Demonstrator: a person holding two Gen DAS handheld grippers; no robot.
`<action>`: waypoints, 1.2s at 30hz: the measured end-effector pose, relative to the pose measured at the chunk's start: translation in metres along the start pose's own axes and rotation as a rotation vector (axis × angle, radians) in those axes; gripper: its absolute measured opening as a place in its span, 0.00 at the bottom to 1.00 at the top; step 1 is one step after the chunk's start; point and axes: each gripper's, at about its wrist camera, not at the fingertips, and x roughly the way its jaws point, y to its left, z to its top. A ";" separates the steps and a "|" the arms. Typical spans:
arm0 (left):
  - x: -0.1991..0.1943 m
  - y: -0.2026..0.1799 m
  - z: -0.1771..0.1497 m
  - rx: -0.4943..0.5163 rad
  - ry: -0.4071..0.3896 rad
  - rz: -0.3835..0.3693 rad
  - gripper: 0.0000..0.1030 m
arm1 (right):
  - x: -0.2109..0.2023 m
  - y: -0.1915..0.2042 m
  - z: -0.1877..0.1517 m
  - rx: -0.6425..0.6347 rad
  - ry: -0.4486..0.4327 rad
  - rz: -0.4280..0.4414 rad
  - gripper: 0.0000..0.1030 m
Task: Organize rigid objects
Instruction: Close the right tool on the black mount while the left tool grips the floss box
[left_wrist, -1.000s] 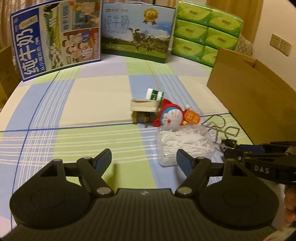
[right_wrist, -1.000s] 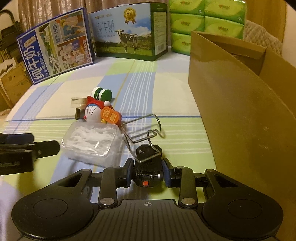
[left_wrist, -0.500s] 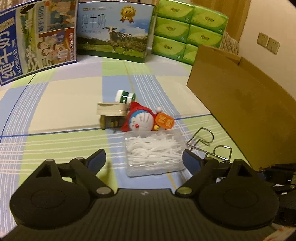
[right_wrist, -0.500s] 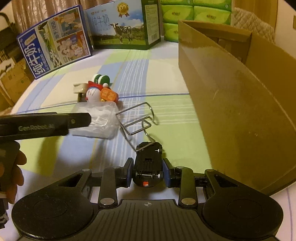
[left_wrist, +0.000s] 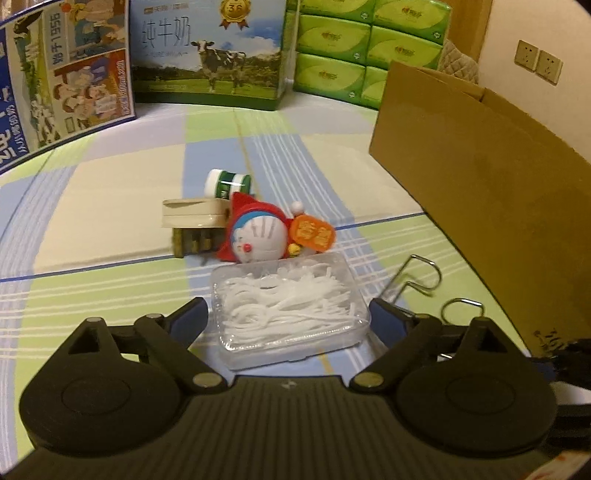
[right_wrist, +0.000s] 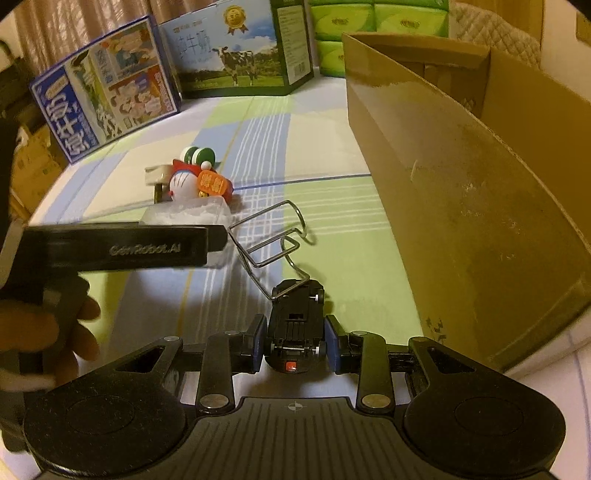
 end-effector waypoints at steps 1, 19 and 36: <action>-0.001 0.001 0.000 0.001 0.000 0.004 0.86 | -0.001 0.004 -0.002 -0.035 -0.010 -0.018 0.29; -0.059 0.010 -0.047 0.040 0.064 0.037 0.82 | -0.025 0.025 -0.048 -0.156 0.011 0.028 0.29; -0.064 -0.001 -0.061 0.071 0.052 0.069 0.83 | -0.019 0.028 -0.047 -0.174 -0.022 0.014 0.38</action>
